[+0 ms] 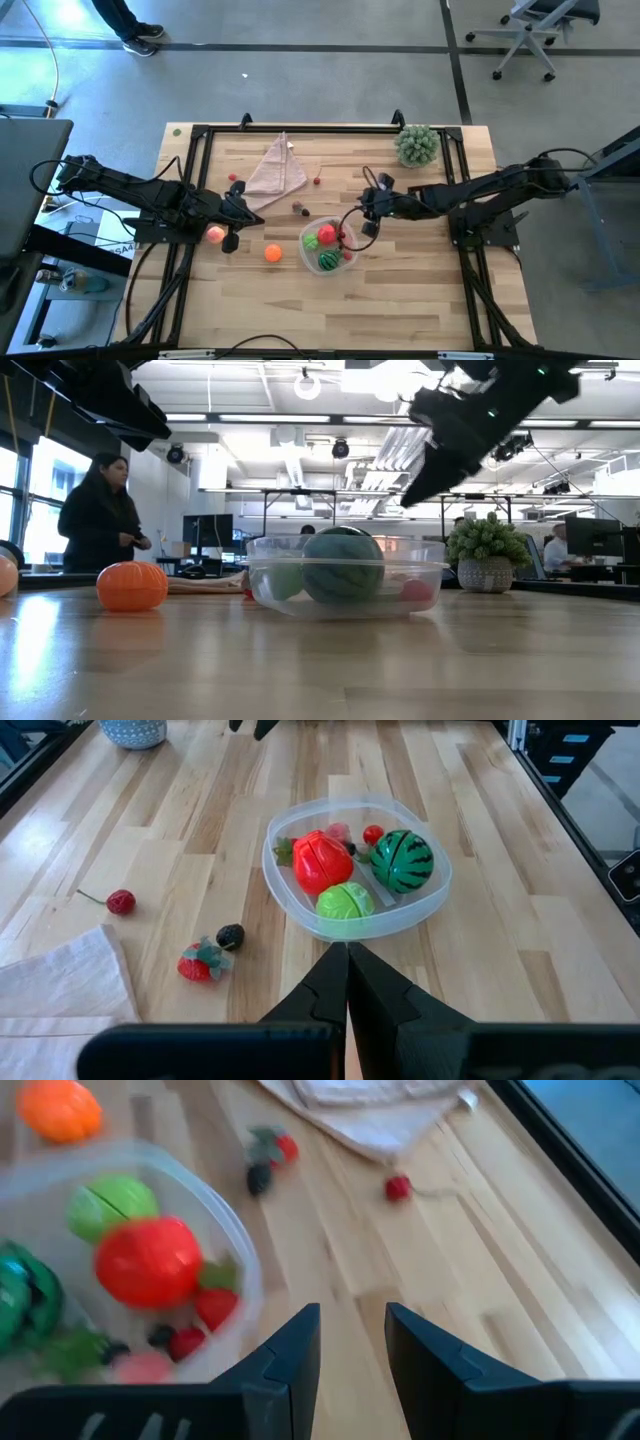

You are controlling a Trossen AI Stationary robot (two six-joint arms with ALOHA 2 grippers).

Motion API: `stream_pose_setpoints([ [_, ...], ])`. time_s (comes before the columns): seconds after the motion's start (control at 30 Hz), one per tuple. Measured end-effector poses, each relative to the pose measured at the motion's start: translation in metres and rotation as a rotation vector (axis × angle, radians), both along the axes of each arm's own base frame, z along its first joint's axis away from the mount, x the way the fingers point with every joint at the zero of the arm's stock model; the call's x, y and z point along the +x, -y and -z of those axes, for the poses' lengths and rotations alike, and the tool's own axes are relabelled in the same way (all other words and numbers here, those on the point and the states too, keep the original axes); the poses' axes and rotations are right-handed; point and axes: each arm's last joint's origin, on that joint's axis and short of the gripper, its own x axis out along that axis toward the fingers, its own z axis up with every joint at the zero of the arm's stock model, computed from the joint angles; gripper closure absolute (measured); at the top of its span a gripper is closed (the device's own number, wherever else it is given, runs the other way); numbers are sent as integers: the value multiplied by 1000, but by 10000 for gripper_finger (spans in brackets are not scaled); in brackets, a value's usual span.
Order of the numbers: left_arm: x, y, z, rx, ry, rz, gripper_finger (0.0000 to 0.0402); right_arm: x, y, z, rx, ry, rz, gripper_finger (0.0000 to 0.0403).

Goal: Pick and placing Produce into tupperware
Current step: Put the right cherry into the transparent bin

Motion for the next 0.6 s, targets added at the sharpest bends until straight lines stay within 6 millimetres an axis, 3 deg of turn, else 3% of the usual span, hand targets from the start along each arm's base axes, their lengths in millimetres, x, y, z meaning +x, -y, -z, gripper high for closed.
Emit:
stream_pose_setpoints([
  [0.4, 0, 0, 0, 0, 0, 0, 401, -65, 7, 28, 61, 180, 16, 295],
  [0.6, 0, 0, 0, 0, 0, 0, 401, -85, 8, 24, 32, 225, -31, 295],
])
